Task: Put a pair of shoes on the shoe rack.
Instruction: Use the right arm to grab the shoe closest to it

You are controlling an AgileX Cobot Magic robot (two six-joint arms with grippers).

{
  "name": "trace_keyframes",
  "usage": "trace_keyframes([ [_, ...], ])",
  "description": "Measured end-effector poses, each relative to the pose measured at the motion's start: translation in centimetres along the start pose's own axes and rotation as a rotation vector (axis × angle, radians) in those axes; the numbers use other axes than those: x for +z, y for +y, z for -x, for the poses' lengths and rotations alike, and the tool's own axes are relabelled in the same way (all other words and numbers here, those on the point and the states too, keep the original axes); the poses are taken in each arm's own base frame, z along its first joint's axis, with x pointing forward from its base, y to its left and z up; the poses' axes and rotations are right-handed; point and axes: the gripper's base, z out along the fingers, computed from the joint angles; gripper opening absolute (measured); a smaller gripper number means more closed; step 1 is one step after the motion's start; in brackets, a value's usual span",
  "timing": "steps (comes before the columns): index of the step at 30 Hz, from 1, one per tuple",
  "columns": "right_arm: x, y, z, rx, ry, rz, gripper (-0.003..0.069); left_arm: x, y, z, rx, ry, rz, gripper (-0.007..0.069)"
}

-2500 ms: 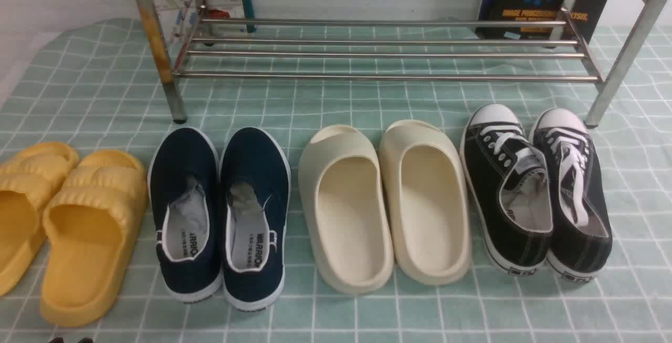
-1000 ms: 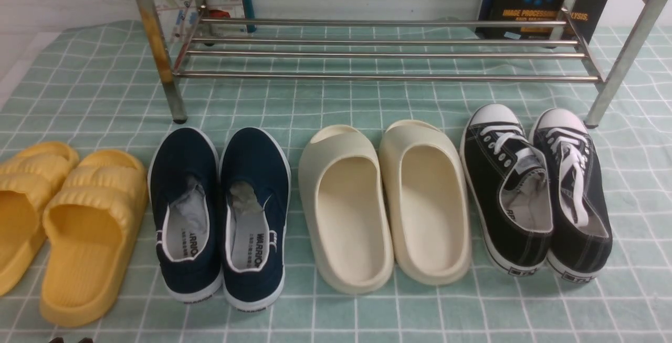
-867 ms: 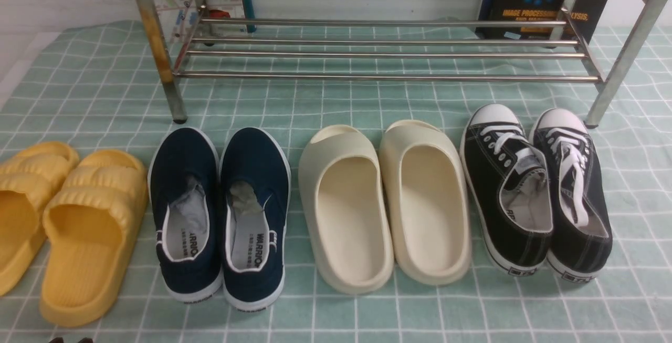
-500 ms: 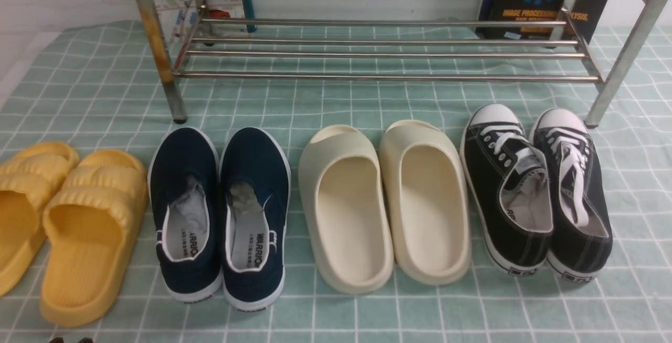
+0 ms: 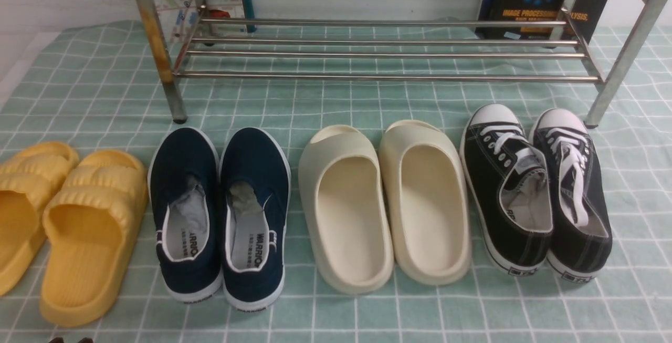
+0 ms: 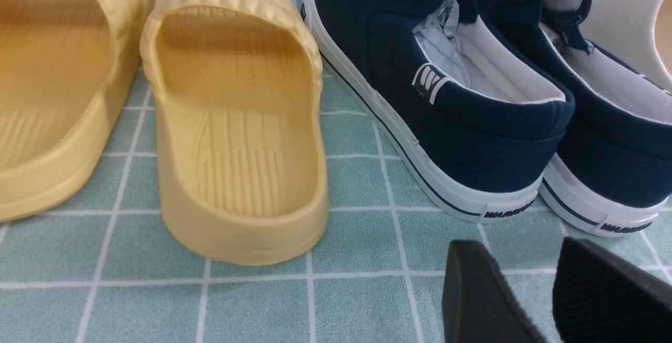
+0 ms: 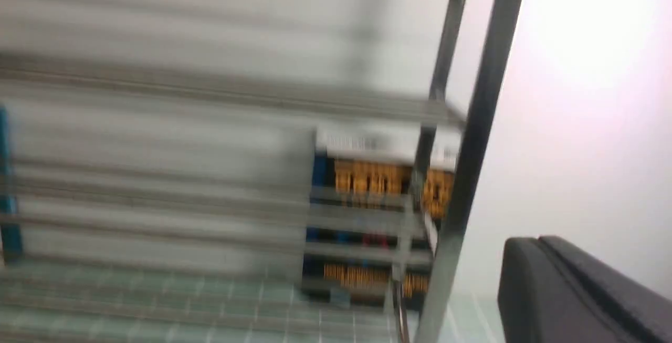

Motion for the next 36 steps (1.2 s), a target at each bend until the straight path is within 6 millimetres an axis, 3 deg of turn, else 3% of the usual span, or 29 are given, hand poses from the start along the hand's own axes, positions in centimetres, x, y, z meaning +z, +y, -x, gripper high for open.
trace_keyframes([
  [5,4.6,1.4,-3.3,0.011,0.601,0.024,0.0008,0.0,0.0,0.0,0.0,0.0,0.0,0.0239],
  [8,5.7,3.1,-4.9,-0.053,0.803,0.092,0.001,0.0,0.0,0.0,0.0,0.0,0.0,0.0239],
  [10,6.7,5.8,-7.3,-0.155,1.034,0.21,0.0019,0.0,0.0,0.0,0.0,0.0,0.0,0.0239],
  [12,6.9,6.6,-8.2,-0.187,1.104,0.246,0.0024,0.0,0.0,0.0,0.0,0.0,0.0,0.0239],
  [14,7.5,8.1,-10.3,-0.265,1.243,0.312,0.0057,0.0,0.0,0.0,0.0,0.0,0.0,0.0239],
  [18,8.1,8.8,-12.0,-0.294,1.322,0.334,0.014,0.0,0.0,0.0,0.0,0.0,0.0,0.0239],
  [19,8.5,9.0,-12.8,-0.299,1.338,0.336,0.0206,0.0,0.0,0.0,0.0,0.0,0.0,0.0239],
  [21,8.8,9.1,-13.1,-0.298,1.333,0.337,0.0253,0.0,0.0,0.0,0.0,0.0,0.0,0.0239],
  [22,9.2,9.3,-13.4,-0.296,1.315,0.34,0.0311,0.0,0.0,0.0,0.0,0.0,0.0,0.0239],
  [27,10.4,9.6,-14.5,-0.322,1.261,0.344,0.0412,0.0,0.0,0.0,0.0,0.0,0.0,0.0239],
  [32,10.9,9.4,-16.0,-0.411,1.307,0.336,0.0388,0.0,0.0,0.0,0.0,0.0,0.0,0.0239],
  [36,11.4,9.6,-17.0,-0.428,1.338,0.337,0.0269,0.0,0.0,0.0,0.0,0.0,0.0,0.0239],
])
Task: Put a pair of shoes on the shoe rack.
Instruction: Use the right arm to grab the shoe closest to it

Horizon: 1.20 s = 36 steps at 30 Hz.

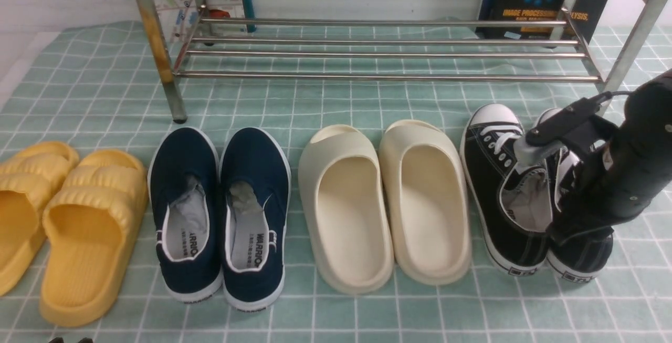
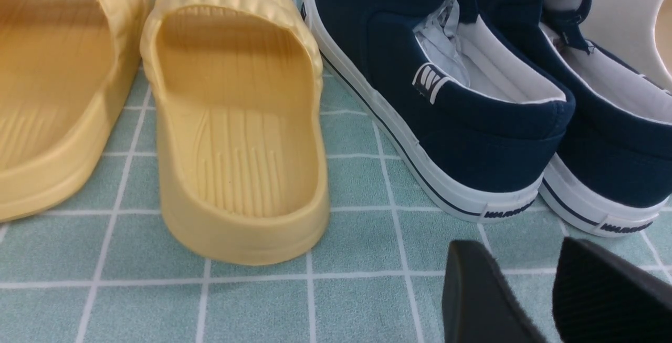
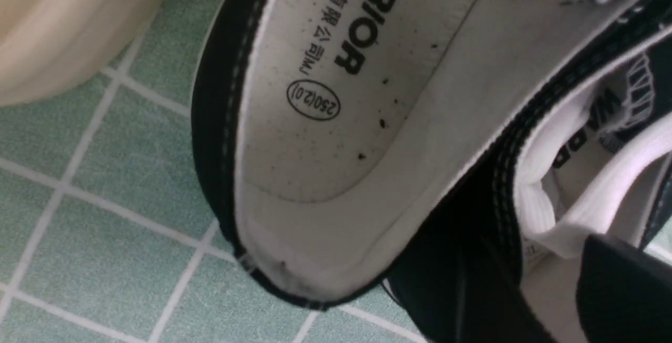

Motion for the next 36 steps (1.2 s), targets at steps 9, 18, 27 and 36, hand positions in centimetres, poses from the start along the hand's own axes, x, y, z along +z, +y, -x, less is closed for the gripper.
trace_keyframes([
  [9,0.9,0.2,0.3,0.011,0.013,0.015,0.0025,0.0,0.0,0.0,0.0,0.0,0.0,0.0239],
  [18,-2.8,-0.1,-0.7,0.027,-0.048,0.001,0.0019,0.0,0.0,0.0,0.0,0.0,0.0,0.0239],
  [27,-9.6,-0.5,-3.1,0.042,-0.205,-0.02,0.0019,0.0,0.0,0.0,0.0,0.0,0.0,0.0239],
  [36,-11.7,-0.6,-4.1,-0.146,-0.267,-0.055,0.0019,0.0,0.0,0.0,0.0,0.0,0.0,0.0239],
])
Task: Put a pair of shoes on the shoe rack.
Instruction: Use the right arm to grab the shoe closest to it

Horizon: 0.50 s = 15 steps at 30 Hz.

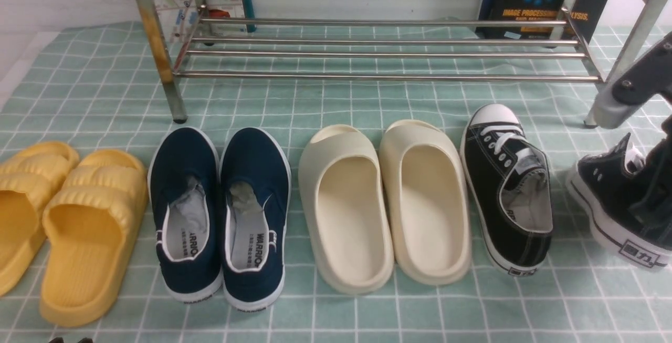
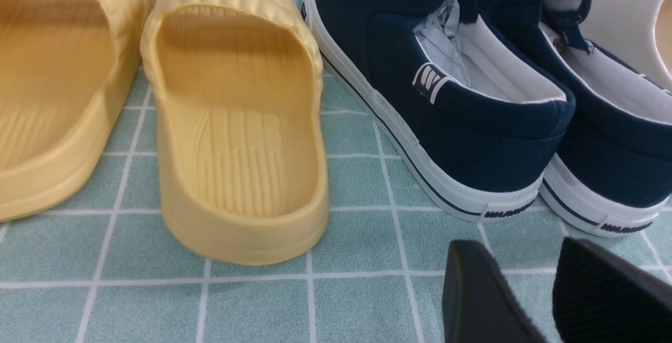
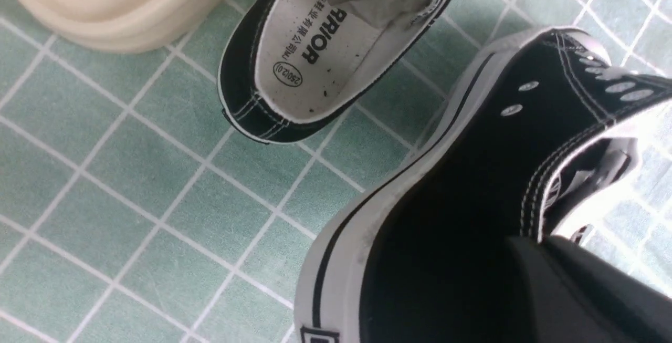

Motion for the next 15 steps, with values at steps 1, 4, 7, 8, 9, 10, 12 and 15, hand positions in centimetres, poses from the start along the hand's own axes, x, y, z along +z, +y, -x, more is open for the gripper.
trace_keyframes([
  [1,0.0,0.0,0.0,-0.007,-0.001,0.004,0.0019,0.0,0.0,0.0,0.0,0.0,0.0,0.0239],
  [4,0.6,0.3,0.1,0.005,0.022,0.038,0.0019,0.0,0.0,0.0,0.0,0.0,0.0,0.0239],
  [7,2.1,0.9,0.0,0.044,0.111,0.104,0.0019,0.0,0.0,0.0,0.0,0.0,0.0,0.0239],
  [8,2.7,1.0,-0.1,0.06,0.141,0.119,0.0019,0.0,0.0,0.0,0.0,0.0,0.0,0.0239],
  [9,3.3,1.2,-0.2,0.084,0.187,0.14,0.0019,0.0,0.0,0.0,0.0,0.0,0.0,0.0239],
  [10,4.0,1.4,-0.4,0.109,0.238,0.156,0.0019,0.0,0.0,0.0,0.0,0.0,0.0,0.0239],
  [12,5.2,1.6,-0.6,0.137,0.312,0.171,0.0019,0.0,0.0,0.0,0.0,0.0,0.0,0.0239],
  [15,6.8,1.8,-0.7,0.188,0.383,0.179,0.0019,0.0,0.0,0.0,0.0,0.0,0.0,0.0239],
])
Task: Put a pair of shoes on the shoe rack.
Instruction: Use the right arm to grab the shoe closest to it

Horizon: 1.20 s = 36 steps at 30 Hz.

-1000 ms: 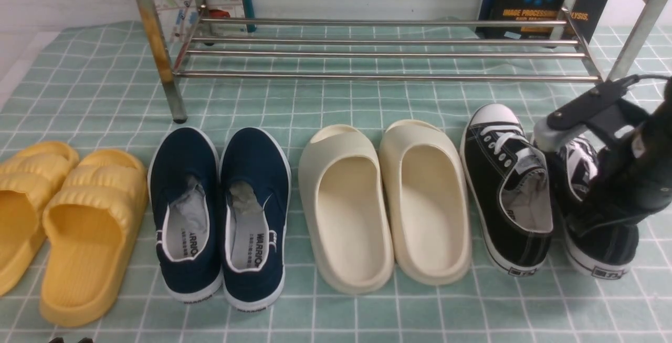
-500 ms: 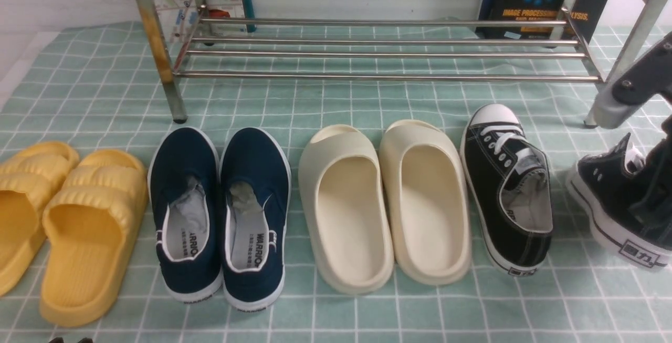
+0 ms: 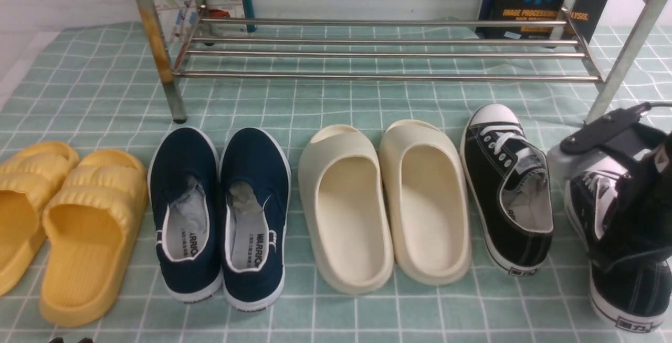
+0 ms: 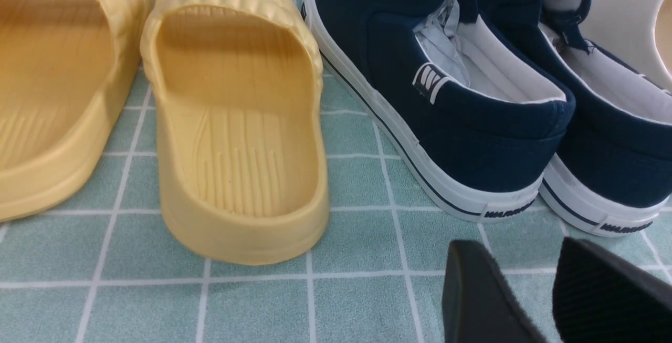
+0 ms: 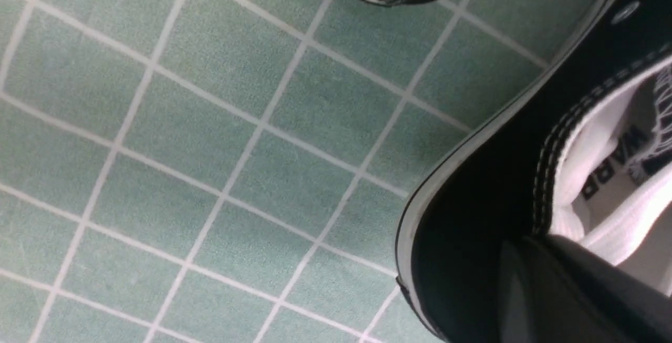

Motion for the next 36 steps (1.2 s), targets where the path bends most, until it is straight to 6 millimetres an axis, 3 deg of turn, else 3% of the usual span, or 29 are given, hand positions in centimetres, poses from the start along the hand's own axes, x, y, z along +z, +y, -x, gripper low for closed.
trace_keyframes([
  [8,2.2,-0.3,0.6,0.21,0.09,-0.03,0.0025,0.0,0.0,0.0,0.0,0.0,0.0,0.0239],
  [14,2.8,-0.6,1.0,0.333,0.069,-0.063,0.0111,0.0,0.0,0.0,0.0,0.0,0.0,0.0239],
  [21,3.0,-1.2,1.8,0.442,-0.025,-0.115,0.0475,0.0,0.0,0.0,0.0,0.0,0.0,0.0239],
  [25,3.4,-1.3,2.2,0.49,-0.049,-0.114,0.0568,0.0,0.0,0.0,0.0,0.0,0.0,0.0239],
  [31,5.6,-1.3,2.6,0.513,0.018,-0.119,0.0539,0.0,0.0,0.0,0.0,0.0,0.0,0.0239],
  [36,5.6,-1.4,2.5,0.505,0.028,-0.134,0.0505,0.0,0.0,0.0,0.0,0.0,0.0,0.0239],
])
